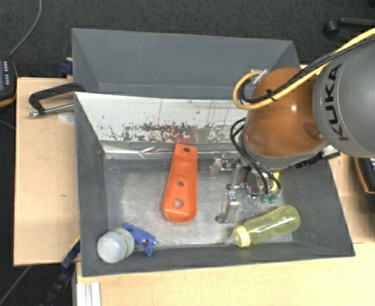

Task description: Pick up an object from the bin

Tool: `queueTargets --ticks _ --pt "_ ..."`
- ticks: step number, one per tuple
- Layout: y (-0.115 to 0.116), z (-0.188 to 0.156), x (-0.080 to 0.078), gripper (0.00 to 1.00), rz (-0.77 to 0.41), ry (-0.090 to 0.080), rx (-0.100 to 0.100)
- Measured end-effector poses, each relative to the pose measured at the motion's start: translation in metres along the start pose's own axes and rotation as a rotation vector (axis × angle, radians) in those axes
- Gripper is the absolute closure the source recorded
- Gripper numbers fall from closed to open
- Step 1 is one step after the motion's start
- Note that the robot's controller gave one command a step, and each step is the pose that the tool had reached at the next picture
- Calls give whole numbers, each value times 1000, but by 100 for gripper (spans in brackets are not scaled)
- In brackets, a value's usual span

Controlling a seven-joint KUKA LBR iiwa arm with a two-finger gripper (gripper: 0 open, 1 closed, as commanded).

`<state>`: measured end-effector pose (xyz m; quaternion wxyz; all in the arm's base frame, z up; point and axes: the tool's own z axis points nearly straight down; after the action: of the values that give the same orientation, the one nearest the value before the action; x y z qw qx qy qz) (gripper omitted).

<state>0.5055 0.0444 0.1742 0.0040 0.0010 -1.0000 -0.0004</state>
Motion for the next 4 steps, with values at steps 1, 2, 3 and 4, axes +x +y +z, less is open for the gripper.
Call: queueTargets --ticks 1,2,3,4 --pt "0 -5 -2 0 2 -9 -1" --pt "30 47 -4 0 -36 -11 -1" --pt "46 69 -8 0 -84 -3 -1" --pt "54 101 0 100 -191 -16 -2"
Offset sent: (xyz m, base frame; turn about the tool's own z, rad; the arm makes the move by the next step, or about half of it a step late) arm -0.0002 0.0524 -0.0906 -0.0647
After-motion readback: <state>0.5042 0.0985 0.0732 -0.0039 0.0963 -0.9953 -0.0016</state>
